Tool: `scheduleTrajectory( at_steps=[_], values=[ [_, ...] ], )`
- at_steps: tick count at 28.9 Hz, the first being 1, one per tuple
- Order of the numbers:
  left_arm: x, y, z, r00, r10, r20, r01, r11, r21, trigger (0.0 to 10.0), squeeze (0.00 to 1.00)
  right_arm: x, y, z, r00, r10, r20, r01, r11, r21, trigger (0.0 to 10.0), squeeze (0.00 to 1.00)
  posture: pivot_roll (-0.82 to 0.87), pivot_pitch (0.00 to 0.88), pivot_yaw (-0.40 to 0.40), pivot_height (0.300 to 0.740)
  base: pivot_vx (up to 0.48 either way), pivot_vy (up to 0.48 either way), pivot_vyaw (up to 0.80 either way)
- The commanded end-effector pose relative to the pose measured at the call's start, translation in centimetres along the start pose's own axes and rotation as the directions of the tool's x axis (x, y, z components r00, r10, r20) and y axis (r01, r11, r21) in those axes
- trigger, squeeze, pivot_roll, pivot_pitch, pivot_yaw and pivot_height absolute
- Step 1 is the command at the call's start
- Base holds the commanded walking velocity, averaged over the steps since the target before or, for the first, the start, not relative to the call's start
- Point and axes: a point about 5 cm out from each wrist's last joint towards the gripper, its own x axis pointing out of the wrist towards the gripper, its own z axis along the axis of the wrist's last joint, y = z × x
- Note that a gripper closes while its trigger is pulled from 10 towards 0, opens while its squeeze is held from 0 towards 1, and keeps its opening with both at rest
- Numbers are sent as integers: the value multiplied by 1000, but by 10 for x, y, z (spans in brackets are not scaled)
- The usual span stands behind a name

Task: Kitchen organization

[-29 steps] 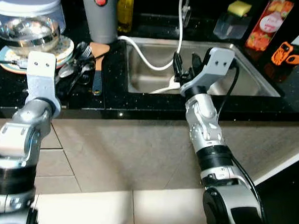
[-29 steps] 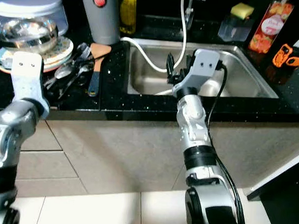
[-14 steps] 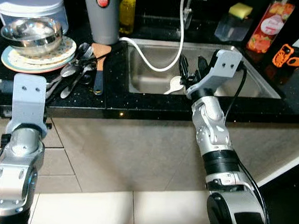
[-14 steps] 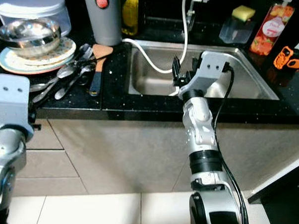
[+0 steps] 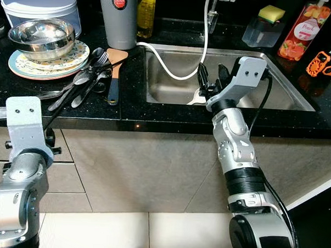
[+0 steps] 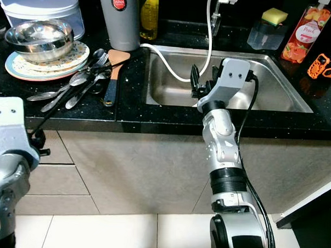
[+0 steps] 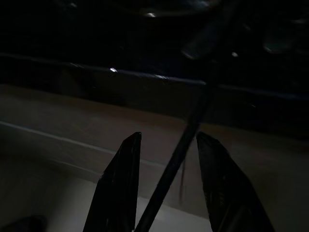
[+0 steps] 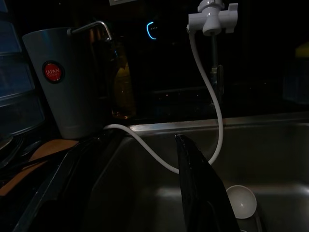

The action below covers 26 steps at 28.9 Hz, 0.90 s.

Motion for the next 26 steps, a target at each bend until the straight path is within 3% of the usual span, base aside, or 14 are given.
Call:
scheduleTrajectory(
  at_steps=[1,6,14,15,16,21,22,26],
  values=[
    [1,-3,-2,1000,-20,-20,19,999,-28,0,0,-2,-6,2,1000,-22,3,22,1000,6,10000,0,243,0,-67,740,0,0,0],
    [3,-4,3,999,-39,-11,38,995,-94,0,0,-2,-7,2,1000,-28,4,28,1000,8,10000,0,243,0,-65,740,0,0,0],
    [4,-13,14,994,-104,30,107,987,-120,0,0,-2,-8,2,999,-33,2,33,999,7,10000,0,241,0,-66,740,0,0,0],
    [3,-19,20,989,-137,61,144,982,-124,3373,0,-2,-8,2,999,-35,1,35,999,7,10000,0,240,0,-66,740,0,0,0],
    [2,-26,28,980,-173,95,185,973,-138,10000,0,-2,-8,2,999,-36,1,36,999,7,10000,0,240,0,-66,740,0,0,0],
    [0,-49,49,947,-271,171,300,937,-178,10000,0,-1,-7,2,999,-38,3,38,999,9,10000,0,234,0,-61,740,0,0,0],
    [-2,-57,46,936,-315,155,339,925,-170,10000,0,-2,-8,3,999,-40,4,40,999,8,10000,0,233,0,-60,740,0,0,0],
    [-4,-64,40,927,-352,132,369,917,-150,10000,0,-2,-8,3,999,-42,5,42,999,7,10000,0,233,0,-59,740,0,0,0]
  ],
)
